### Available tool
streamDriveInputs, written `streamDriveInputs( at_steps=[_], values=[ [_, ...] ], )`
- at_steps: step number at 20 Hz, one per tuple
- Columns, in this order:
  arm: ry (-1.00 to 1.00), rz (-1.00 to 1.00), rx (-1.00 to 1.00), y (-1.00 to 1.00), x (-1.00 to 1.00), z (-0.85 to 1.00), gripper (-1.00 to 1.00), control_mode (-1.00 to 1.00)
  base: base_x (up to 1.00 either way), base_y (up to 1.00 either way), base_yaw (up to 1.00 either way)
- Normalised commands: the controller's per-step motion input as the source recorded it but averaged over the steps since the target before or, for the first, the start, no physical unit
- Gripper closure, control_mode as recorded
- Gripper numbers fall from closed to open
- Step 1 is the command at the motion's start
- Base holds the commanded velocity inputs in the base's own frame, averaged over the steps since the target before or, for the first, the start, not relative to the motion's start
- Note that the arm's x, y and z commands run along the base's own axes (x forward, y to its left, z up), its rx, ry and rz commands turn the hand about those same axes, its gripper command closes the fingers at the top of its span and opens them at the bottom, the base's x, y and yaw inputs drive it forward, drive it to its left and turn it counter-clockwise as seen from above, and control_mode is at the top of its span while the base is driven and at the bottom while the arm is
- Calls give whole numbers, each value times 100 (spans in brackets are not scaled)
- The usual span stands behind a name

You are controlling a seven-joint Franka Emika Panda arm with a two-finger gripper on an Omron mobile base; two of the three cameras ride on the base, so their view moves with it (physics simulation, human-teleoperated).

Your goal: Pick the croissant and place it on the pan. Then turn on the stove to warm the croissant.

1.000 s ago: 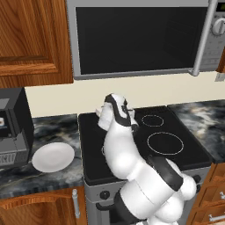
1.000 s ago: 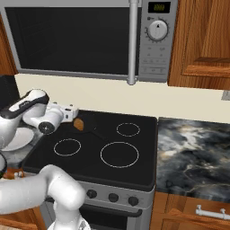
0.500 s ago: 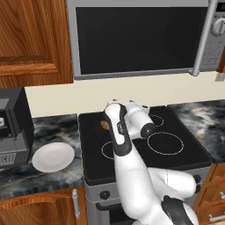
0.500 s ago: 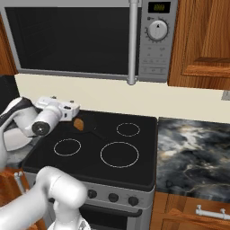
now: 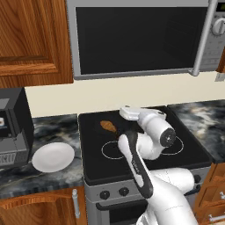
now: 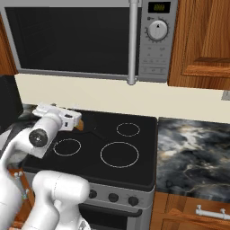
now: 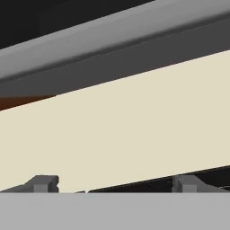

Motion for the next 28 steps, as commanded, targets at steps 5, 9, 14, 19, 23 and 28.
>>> streamDriveInputs(
  at_steps=[5,9,14,19,23,28],
  values=[
    [30,4,0,-7,-92,65,-100,-100,0,0,0],
    [33,6,0,-1,-87,85,-100,-100,0,0,0],
    [25,2,0,0,-97,29,-100,-100,0,0,0],
    [-2,0,0,0,-100,-20,-100,-100,0,0,0],
    [-22,2,0,5,-100,-62,-100,-100,0,0,0],
    [-40,5,0,21,-93,-79,-100,-100,0,0,0]
  ],
)
